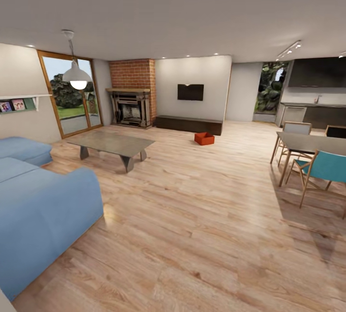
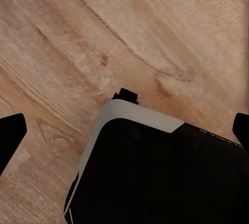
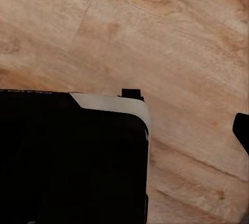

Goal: Move the two storage containers from the living room to the garage. In the garage, place one container on the floor and stack the other container on top of it (either order is fine).

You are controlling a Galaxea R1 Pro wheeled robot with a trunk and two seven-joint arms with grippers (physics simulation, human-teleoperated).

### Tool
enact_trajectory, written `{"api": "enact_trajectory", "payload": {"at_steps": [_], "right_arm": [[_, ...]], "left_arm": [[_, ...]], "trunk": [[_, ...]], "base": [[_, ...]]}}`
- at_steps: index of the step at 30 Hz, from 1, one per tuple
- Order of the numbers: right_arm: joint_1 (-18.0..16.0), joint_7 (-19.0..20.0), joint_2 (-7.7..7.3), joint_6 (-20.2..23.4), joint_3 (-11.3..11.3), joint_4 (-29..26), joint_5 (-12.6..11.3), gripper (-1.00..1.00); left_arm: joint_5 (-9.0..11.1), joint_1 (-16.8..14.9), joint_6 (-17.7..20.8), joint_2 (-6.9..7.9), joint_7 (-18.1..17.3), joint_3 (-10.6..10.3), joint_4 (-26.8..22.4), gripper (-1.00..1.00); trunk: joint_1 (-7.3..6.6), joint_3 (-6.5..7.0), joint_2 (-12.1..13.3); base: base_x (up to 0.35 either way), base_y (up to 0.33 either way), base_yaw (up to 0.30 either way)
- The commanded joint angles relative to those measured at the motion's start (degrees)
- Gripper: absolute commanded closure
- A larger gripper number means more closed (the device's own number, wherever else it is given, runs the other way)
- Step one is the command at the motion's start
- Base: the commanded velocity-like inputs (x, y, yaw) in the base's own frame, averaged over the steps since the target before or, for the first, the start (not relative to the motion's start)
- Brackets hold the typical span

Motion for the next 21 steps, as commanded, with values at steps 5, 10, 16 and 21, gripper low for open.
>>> {"api": "enact_trajectory", "payload": {"at_steps": [5,10,16,21], "right_arm": [[-0.1,0.1,0.0,-0.3,0.3,0.2,0.0,-1.0],[-0.1,0.1,-0.1,-0.3,0.3,0.2,0.0,-1.0],[-0.1,0.1,0.0,-0.3,0.3,0.2,0.0,-1.0],[-0.1,0.1,-0.03,-0.3,0.3,0.2,0.0,-1.0]], "left_arm": [[0.0,0.0,-0.1,-0.01,0.0,0.4,0.0,-1.0],[0.0,0.0,-0.1,-0.05,0.1,0.4,0.0,-1.0],[-0.1,0.0,-0.2,-0.08,0.1,0.4,0.0,-1.0],[0.0,0.0,-0.2,-0.09,0.1,0.4,0.0,-1.0]], "trunk": [[0.06,-0.11,-0.1],[0.06,-0.11,-0.1],[0.06,-0.11,-0.1],[0.06,-0.11,-0.1]], "base": [[0.324,0.0,0.0],[0.324,0.0,0.0],[0.324,0.0,0.0],[0.324,0.0,0.0]]}}
